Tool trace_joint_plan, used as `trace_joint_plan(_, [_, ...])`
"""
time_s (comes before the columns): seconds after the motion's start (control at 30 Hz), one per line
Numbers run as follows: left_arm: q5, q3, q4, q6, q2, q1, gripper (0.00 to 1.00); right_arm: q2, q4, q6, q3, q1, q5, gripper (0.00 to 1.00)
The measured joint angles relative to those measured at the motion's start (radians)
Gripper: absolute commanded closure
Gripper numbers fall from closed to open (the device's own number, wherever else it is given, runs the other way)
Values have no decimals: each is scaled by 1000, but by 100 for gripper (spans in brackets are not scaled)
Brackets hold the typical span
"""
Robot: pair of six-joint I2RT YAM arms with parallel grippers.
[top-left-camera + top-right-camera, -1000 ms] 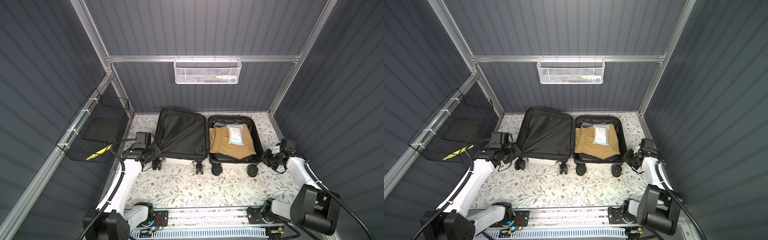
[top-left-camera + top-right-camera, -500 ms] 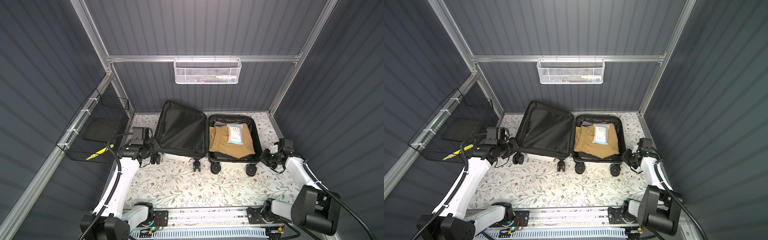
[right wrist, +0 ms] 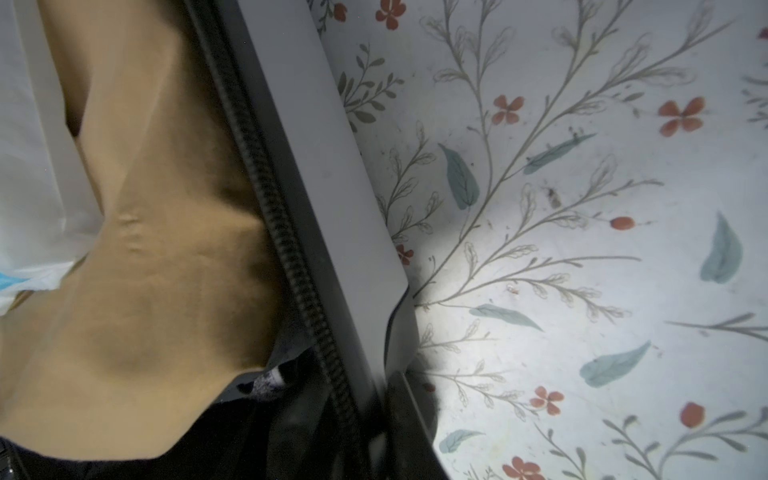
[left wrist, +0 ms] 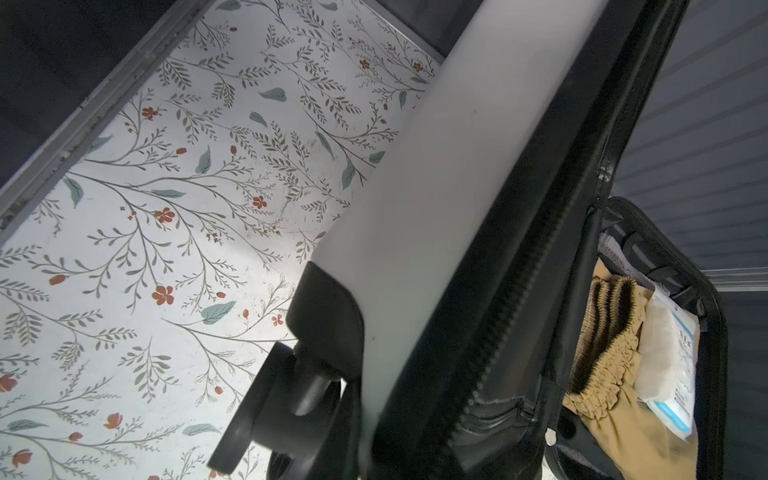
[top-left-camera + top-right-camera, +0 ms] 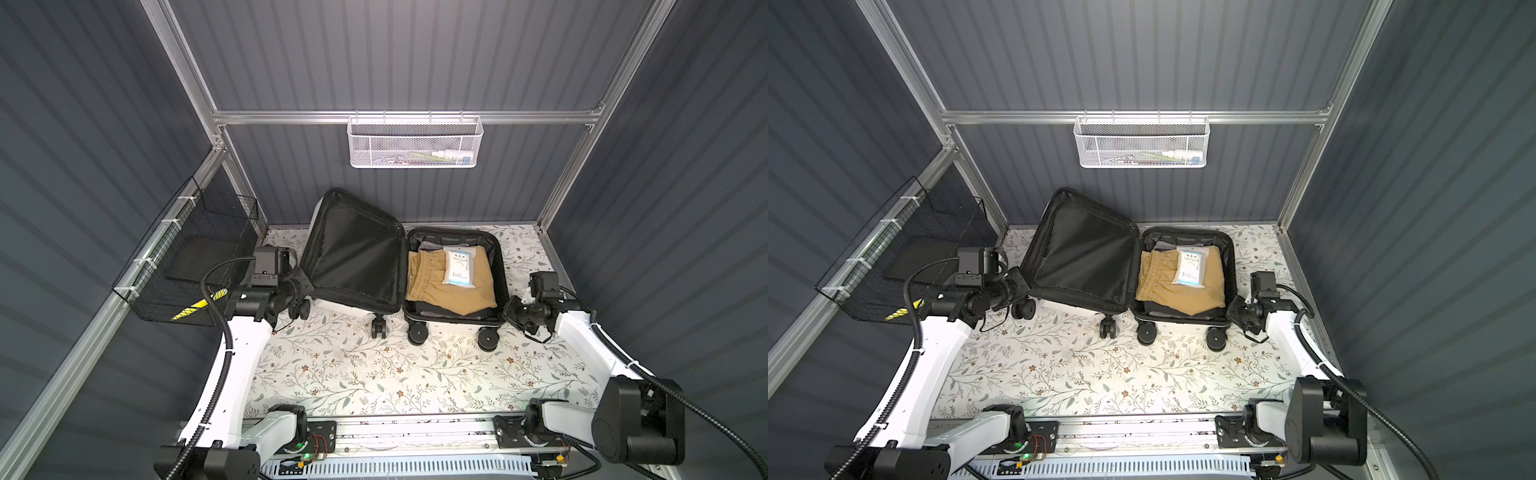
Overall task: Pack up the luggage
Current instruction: 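Lift the lid edge with the left gripper while the right gripper holds the base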
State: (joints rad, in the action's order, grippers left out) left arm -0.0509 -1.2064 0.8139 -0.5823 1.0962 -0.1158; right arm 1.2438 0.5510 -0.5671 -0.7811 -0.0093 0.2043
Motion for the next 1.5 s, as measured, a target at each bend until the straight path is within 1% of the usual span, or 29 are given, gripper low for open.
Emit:
trace_joint_plan(0.23, [-32,-39,40,19,-18,2,100,28,24,-32,-33,88,-53,100])
trace_joint_plan(0.4, [-51,-80,68,35,-23,2,100,50,46,-53,-57,143,-69,100])
trace_joint_plan(0.77, [-80,-228,174,81,-25,2,100,112,64,-110,-112,272,-78,100])
trace_joint_plan(1.23, [-81,-364,224,97,11,2,100,192,94,-155,-191,382,-102,100])
trace_joint_plan(1.5, [-73,-419,226,105,51,2,100,217,108,-177,-217,418,-107,100])
